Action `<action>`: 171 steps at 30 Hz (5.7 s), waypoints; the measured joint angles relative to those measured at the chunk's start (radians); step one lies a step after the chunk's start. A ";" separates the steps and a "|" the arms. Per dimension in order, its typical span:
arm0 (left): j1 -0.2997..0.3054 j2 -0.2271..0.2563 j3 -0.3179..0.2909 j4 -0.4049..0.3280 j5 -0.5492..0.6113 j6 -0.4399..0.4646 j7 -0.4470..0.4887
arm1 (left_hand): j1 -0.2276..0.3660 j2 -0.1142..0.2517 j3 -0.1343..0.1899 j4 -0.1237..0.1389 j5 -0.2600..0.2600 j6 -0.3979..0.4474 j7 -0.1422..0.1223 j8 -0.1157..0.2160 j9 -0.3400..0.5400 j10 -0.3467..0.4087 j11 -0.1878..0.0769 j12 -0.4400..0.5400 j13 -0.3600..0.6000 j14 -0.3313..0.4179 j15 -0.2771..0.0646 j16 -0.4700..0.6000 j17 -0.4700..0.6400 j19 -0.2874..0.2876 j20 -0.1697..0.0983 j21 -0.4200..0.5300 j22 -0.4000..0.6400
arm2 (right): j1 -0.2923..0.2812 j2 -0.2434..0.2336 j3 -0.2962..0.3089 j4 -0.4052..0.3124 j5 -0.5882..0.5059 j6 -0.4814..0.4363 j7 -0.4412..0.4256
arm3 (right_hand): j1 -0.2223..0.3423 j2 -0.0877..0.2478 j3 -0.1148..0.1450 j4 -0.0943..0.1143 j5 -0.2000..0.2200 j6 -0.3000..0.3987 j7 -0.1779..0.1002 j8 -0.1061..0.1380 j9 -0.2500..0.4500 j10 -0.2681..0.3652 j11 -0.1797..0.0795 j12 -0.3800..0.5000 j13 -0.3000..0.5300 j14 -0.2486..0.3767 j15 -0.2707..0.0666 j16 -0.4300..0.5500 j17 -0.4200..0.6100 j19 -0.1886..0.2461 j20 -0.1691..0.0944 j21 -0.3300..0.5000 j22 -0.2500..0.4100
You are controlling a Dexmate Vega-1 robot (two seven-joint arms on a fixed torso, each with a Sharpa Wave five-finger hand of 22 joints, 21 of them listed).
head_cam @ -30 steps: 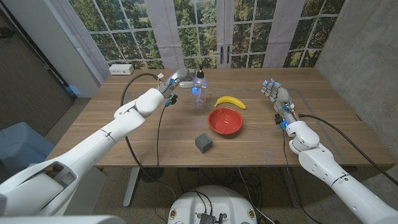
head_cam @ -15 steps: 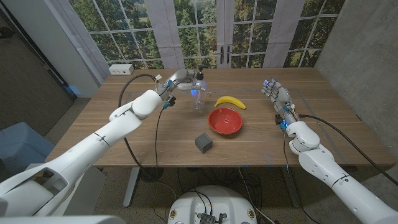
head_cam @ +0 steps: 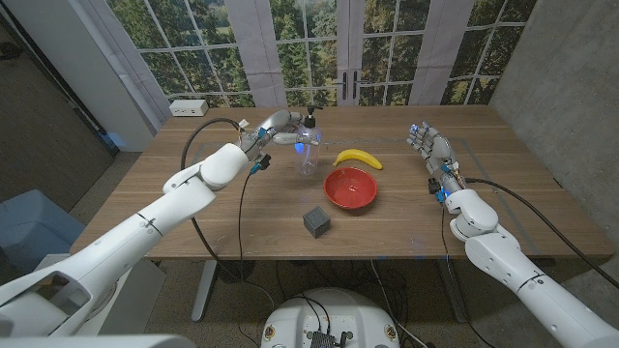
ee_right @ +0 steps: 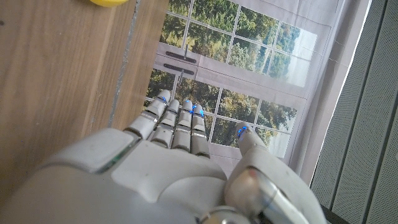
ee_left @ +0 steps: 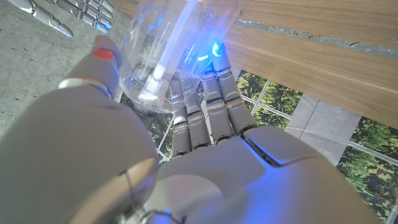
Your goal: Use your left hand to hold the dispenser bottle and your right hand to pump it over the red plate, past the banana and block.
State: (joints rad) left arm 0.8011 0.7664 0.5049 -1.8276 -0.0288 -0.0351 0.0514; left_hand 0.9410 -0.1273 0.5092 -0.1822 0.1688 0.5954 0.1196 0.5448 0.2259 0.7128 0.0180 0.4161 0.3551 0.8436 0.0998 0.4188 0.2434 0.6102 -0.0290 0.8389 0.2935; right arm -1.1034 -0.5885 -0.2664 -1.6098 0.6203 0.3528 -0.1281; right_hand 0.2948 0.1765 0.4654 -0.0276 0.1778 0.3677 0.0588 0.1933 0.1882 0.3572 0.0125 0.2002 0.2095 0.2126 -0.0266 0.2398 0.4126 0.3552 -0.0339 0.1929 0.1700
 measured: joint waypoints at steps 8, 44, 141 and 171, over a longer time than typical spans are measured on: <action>0.030 0.023 -0.016 -0.049 0.000 0.003 0.001 | 0.000 0.000 0.000 0.000 0.002 0.000 0.000 -0.004 0.000 0.000 0.000 -0.006 0.000 0.000 0.000 -0.002 0.000 -0.004 -0.004 0.008 -0.004 | -0.001 0.000 0.000 -0.001 0.000 0.008 0.000 | 0.000 0.000 0.000 0.000 0.000 0.000 0.000 0.000 0.000 0.000 0.000 0.000 0.000 0.000 0.000 0.000 0.000 0.000 0.000 0.000 0.000; 0.044 0.097 -0.018 -0.191 0.041 0.122 -0.048 | 0.000 0.000 -0.003 0.003 0.006 0.002 0.002 -0.008 0.000 0.004 0.003 -0.019 0.010 0.007 -0.007 -0.012 0.007 -0.008 -0.007 0.043 -0.018 | -0.007 0.014 0.010 0.026 0.010 0.053 0.025 | 0.000 0.000 0.003 -0.003 0.000 0.000 0.000 0.000 0.000 0.000 0.000 0.000 0.000 0.000 0.000 0.000 0.000 0.000 0.000 0.000 0.000; -0.197 0.065 0.183 -0.271 0.406 0.345 -0.408 | 0.007 -0.007 -0.006 0.006 0.006 0.011 -0.003 -0.024 0.010 0.025 0.000 -0.054 0.028 0.021 -0.011 -0.020 0.029 -0.028 -0.023 0.138 -0.070 | -0.217 0.016 0.095 -0.181 -0.100 0.060 -0.164 | -0.029 -0.005 0.000 0.000 0.000 -0.020 0.023 0.000 0.000 0.003 0.043 0.000 0.000 -0.007 0.022 0.000 -0.009 0.000 0.022 0.000 0.000; -0.194 0.062 0.188 -0.289 0.423 0.360 -0.416 | 0.007 -0.007 -0.006 0.006 0.005 0.016 -0.005 -0.027 0.008 0.031 -0.002 -0.061 0.037 0.021 -0.011 -0.019 0.032 -0.041 -0.021 0.160 -0.082 | -0.233 0.034 0.111 -0.227 -0.135 0.047 -0.189 | -0.040 -0.016 -0.003 0.003 0.000 -0.015 0.040 0.000 0.000 0.009 0.048 0.000 0.000 0.003 0.033 0.000 -0.007 0.007 0.029 0.000 0.000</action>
State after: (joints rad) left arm 0.6070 0.8285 0.6926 -2.1165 0.3946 0.3248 -0.3643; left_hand 0.9476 -0.1338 0.5033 -0.1763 0.1737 0.6115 0.1143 0.5179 0.2342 0.7435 0.0161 0.3547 0.3917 0.8649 0.0890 0.3994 0.2758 0.5697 -0.0497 0.9993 0.2113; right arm -1.3363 -0.5550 -0.1552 -1.8372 0.4857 0.3994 -0.3171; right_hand 0.2552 0.1607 0.4625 -0.0247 0.1778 0.3532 0.0984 0.1933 0.1882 0.3662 0.0608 0.2003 0.2096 0.2156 0.0064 0.2398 0.4061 0.3625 -0.0052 0.1929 0.1700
